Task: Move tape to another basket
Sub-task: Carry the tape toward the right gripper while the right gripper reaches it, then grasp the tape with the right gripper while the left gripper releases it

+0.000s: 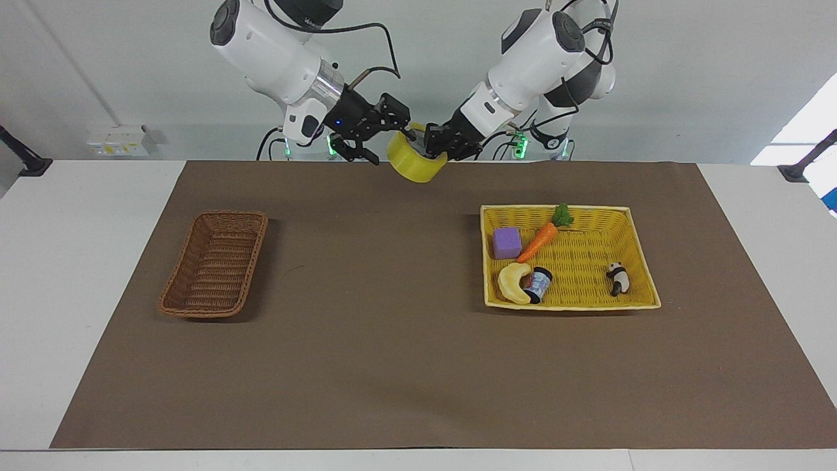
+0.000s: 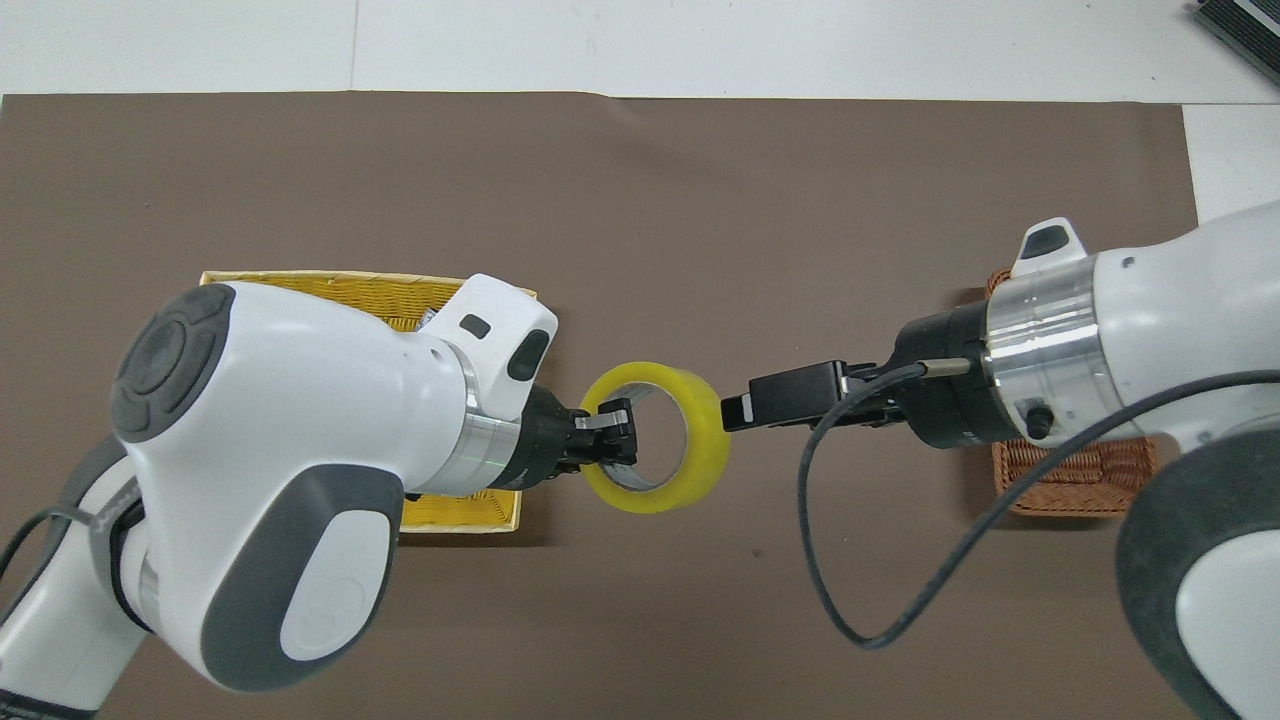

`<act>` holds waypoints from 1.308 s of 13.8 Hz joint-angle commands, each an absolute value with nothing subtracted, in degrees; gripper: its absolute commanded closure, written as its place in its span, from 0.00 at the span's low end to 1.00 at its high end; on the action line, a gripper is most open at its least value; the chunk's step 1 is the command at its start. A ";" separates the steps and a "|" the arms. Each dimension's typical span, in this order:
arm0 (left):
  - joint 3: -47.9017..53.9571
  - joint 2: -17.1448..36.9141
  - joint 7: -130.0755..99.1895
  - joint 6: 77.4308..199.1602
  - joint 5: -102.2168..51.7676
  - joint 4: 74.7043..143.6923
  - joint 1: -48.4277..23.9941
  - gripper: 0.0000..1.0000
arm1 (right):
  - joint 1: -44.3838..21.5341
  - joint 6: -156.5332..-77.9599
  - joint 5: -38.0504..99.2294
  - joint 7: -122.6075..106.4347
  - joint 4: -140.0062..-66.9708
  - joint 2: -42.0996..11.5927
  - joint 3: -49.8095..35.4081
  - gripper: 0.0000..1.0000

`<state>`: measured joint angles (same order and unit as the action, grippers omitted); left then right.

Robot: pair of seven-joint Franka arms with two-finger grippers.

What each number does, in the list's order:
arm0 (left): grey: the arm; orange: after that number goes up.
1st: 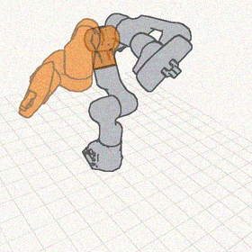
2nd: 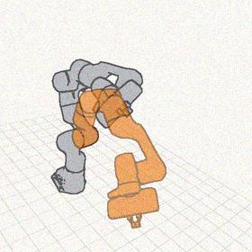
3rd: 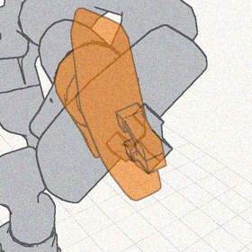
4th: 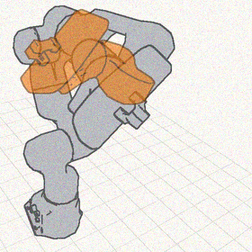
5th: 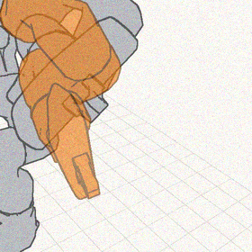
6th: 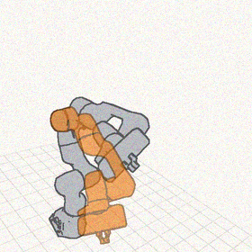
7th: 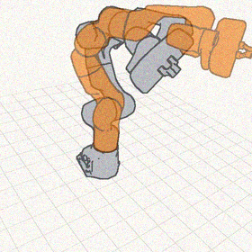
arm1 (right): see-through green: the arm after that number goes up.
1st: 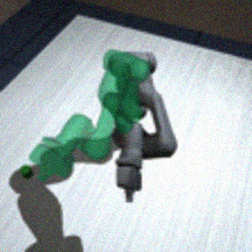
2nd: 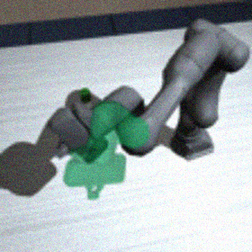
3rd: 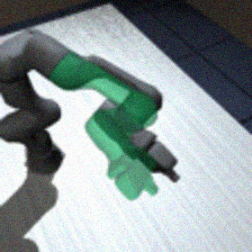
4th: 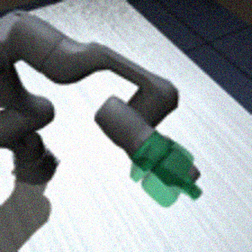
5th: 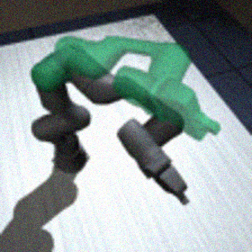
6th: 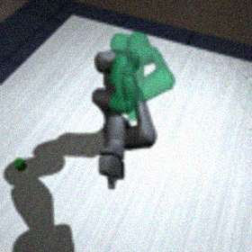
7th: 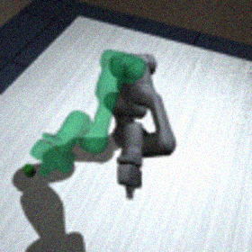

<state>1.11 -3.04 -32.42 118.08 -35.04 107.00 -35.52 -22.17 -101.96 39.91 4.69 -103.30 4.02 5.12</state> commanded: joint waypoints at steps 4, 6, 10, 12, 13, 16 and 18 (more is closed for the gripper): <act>0.09 -2.90 -32.52 123.05 -37.88 106.96 -38.41 1.00 | -21.53 -102.40 41.31 2.46 -104.33 4.13 5.36 0.94; 0.09 -2.90 -32.43 123.22 -37.97 106.96 -38.32 1.00 | -21.18 -102.04 41.22 4.30 -104.24 4.04 5.45 1.00; 0.09 -2.90 -33.83 126.81 -39.46 106.96 -38.84 0.00 | -19.26 -102.04 41.22 6.24 -103.62 3.52 5.45 1.00; 0.09 -2.81 -34.89 128.23 -40.34 107.31 -39.02 0.00 | -17.67 -102.04 41.05 6.15 -103.45 3.17 5.45 1.00; 0.09 -2.90 -35.07 128.49 -41.12 107.49 -38.59 0.00 | -16.71 -102.13 41.04 6.15 -103.36 2.99 5.45 1.00; -0.09 -3.78 -35.68 127.45 -43.42 107.75 -36.05 0.00 | -14.25 -102.83 36.77 6.07 -103.18 2.20 5.62 1.00; -0.61 -4.04 -36.04 125.78 -42.54 107.05 -33.85 0.00 | -11.62 -102.83 28.78 5.63 -103.36 2.02 5.63 1.00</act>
